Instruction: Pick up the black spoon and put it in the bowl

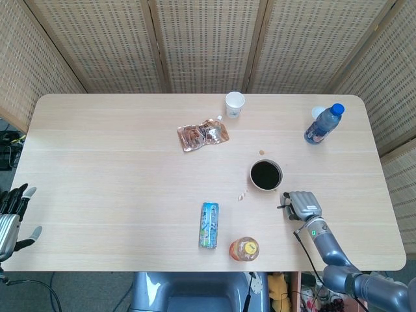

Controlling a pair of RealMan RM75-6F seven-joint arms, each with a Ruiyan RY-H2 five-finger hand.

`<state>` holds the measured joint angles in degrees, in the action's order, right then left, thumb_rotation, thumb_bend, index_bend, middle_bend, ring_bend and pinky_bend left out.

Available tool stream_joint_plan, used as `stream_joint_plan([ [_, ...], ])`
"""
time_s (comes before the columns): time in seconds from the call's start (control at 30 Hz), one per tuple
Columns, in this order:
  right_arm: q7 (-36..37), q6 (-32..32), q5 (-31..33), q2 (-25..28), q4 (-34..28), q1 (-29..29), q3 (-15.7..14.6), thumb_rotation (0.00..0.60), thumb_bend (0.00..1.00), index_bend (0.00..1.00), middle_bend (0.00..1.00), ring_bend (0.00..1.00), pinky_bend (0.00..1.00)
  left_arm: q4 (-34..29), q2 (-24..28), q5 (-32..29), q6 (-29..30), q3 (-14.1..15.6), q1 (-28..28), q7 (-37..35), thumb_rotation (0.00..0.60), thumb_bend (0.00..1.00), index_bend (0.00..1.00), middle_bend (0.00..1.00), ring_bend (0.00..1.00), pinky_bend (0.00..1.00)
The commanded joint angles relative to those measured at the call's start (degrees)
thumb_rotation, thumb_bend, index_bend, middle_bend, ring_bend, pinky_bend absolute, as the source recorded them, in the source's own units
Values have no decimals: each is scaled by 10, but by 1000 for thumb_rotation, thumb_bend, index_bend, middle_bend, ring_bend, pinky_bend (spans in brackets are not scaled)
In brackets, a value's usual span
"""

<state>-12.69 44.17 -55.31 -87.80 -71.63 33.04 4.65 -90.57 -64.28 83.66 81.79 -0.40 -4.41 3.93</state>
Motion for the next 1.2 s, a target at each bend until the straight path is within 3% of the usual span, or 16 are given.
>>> stream_joint_plan([
  [0.03,-3,1,0,4,-6,-1,-2,600,724,455,965,1000,1000,0,0,0,0,0,0,0,600,323,0,0,0,0],
  [0.3,11,21,-20,22,-41,-10,2,600,717,455,964,1000,1000,1,-2,2,-1,0,-1,-1,600,323,0,0,0,0],
  [0.5,22,43,-42,22,-46,-17,2,600,550,500,968,1000,1000,1,-3,2,-1,0,-2,-1,600,324,0,0,0,0],
  [0.77,47,77,-83,5,-27,-30,3,600,551,557,974,1000,1000,0,-1,4,2,-1,-1,-1,600,323,0,0,0,0],
  [1.2,0,114,-133,-19,6,-32,-12,600,550,562,975,1000,1000,0,0,3,1,0,0,0,600,323,0,0,0,0],
])
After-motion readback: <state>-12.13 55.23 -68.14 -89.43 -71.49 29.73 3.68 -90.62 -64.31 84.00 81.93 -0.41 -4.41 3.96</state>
